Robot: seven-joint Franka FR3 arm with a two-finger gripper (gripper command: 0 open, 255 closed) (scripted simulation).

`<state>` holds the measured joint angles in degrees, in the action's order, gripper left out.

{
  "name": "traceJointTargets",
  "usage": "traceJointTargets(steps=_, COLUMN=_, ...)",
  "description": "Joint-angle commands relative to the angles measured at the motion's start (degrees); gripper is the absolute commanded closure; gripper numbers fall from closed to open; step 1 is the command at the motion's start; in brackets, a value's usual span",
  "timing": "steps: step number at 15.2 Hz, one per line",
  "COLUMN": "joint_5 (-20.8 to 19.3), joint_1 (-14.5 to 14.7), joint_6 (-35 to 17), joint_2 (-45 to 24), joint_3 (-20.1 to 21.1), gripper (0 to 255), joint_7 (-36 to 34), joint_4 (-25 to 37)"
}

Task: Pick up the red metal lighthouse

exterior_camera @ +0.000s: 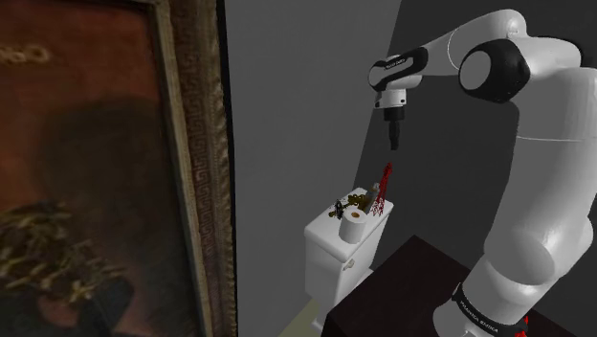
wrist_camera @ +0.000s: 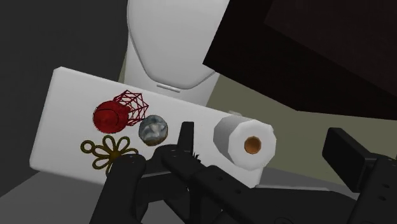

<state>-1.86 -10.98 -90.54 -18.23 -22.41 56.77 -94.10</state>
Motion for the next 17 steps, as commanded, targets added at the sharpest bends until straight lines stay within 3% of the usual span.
traceJointTargets(steps=1, joint_5=0.5, joint_1=-1.9, joint_6=0.8, joint_2=-5.5, joint_3=-0.3, gripper=0, joint_7=2.8, joint_4=5.0)
traceJointTargets(steps=6, joint_5=1.5, joint_1=-6.9, joint_6=5.5, joint_2=-19.6, joint_3=0.0, gripper=0, joint_7=7.9, joint_4=21.1)
traceJointTargets(steps=10, joint_5=2.1, joint_1=-12.1, joint_6=12.5, joint_2=-33.8, joint_3=0.7, gripper=0, joint_7=11.2, joint_4=40.7)
traceJointTargets(steps=17, joint_5=2.4, joint_1=-11.8, joint_6=8.0, joint_2=-34.8, joint_3=1.1, gripper=0, joint_7=10.5, joint_4=37.0)
